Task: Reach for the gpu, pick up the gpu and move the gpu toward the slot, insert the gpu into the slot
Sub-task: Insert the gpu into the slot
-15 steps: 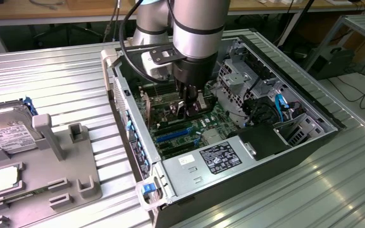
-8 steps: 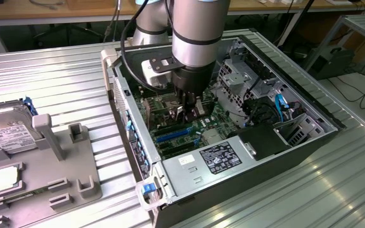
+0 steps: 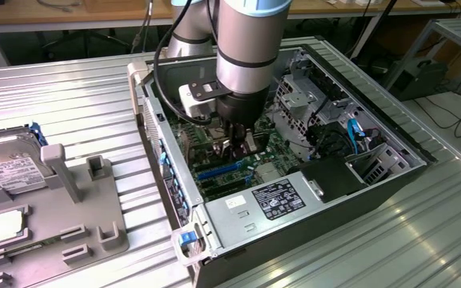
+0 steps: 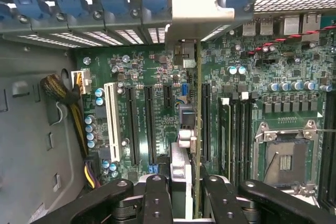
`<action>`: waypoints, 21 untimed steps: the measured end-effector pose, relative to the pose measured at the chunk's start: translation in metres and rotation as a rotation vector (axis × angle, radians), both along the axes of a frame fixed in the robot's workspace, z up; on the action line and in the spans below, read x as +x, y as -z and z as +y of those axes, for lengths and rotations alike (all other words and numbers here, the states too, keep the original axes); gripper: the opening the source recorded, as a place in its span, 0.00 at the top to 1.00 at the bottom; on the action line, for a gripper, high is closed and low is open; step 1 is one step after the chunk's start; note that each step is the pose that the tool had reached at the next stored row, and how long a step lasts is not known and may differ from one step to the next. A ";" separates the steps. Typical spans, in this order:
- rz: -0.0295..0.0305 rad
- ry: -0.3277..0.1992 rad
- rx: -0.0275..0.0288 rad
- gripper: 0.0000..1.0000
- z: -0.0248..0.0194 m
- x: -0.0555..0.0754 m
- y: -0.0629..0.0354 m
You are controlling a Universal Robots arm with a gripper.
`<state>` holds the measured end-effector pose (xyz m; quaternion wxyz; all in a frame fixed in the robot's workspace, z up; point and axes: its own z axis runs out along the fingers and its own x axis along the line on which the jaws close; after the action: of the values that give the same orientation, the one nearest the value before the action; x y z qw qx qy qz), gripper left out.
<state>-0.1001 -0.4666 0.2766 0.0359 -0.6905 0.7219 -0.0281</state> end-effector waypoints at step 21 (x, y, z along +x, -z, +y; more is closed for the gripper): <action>0.0148 0.000 -0.0002 0.71 -0.0005 -0.001 0.0133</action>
<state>-0.1008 -0.4670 0.2633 0.0305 -0.6906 0.7222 -0.0230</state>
